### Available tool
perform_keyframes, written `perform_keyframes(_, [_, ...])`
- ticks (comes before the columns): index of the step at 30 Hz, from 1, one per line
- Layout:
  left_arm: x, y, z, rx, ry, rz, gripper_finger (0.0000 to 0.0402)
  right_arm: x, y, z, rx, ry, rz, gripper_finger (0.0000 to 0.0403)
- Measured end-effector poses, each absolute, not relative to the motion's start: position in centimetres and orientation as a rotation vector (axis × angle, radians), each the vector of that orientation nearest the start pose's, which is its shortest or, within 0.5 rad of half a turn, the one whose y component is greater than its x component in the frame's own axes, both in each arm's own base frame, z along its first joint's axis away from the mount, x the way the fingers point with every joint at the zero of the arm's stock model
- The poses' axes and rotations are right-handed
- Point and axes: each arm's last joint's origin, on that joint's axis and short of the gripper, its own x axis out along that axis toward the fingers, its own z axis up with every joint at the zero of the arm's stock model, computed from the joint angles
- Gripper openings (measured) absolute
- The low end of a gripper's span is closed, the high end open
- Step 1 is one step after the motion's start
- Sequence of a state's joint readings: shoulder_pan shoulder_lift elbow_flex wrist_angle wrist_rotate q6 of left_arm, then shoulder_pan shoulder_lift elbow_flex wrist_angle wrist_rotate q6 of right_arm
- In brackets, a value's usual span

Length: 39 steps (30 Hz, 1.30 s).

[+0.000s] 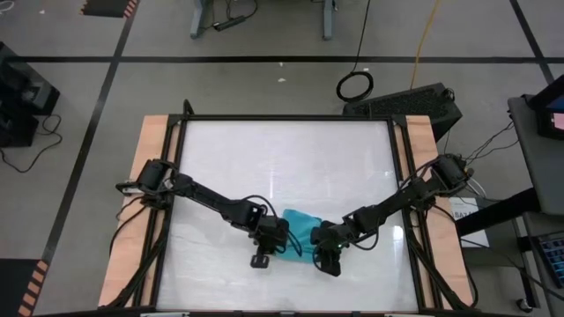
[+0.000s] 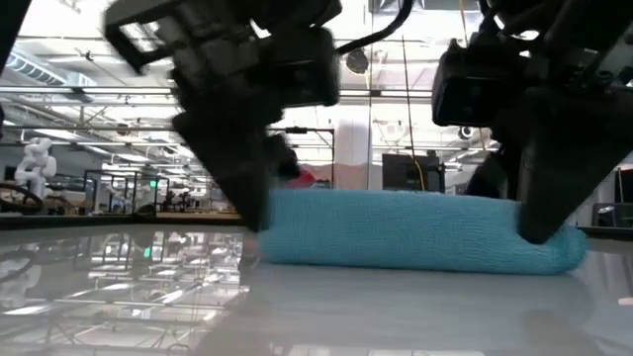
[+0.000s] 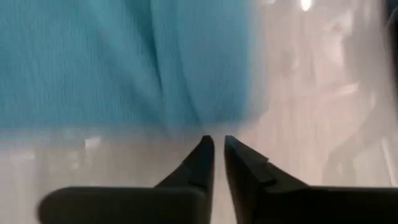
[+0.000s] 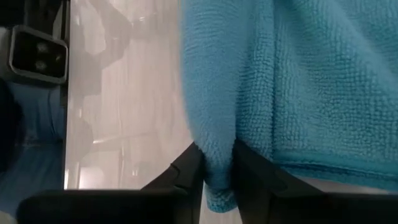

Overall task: Roll towel into tight, uniform cylinder
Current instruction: Roll the blue microfiber towel

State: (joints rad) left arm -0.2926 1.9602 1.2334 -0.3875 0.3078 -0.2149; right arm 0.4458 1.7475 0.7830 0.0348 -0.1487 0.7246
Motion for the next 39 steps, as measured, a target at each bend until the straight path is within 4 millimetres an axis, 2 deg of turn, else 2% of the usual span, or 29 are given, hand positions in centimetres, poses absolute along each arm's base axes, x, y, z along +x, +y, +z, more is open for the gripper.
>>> perform_keyframes(8, [36.7, -12.0, 14.3, -0.147, 1.167, -0.382, 0.0159, 28.0, 13.9, 11.9, 0.508, 1.082, 0.186, 0.0072])
perform_keyframes(12, [36.5, -12.2, 14.7, -0.121, 1.160, -0.399, 0.0196, 28.0, 13.9, 11.9, 0.507, 1.080, 0.181, 0.0072])
perform_keyframes(19, [35.2, -14.6, 15.7, 0.123, 1.113, -0.348, 0.0202, 28.1, 13.8, 11.9, 0.510, 1.075, 0.175, 0.0072])
perform_keyframes(25, [33.3, -17.3, 16.0, 0.494, 1.055, -0.188, 0.0202, 28.1, 13.8, 11.9, 0.514, 1.071, 0.170, 0.0073])
perform_keyframes(30, [32.0, -20.4, 16.6, 0.731, 0.915, -0.151, 0.0202, 28.1, 13.8, 11.9, 0.521, 1.070, 0.165, 0.0073])
perform_keyframes(33, [31.7, -21.8, 17.0, 0.818, 0.831, -0.177, 0.0202, 28.1, 13.8, 11.9, 0.527, 1.071, 0.161, 0.0073])
perform_keyframes(39, [31.6, -23.8, 17.5, 0.881, 0.702, -0.287, 0.0202, 28.1, 13.8, 11.9, 0.529, 1.070, 0.161, 0.0073])
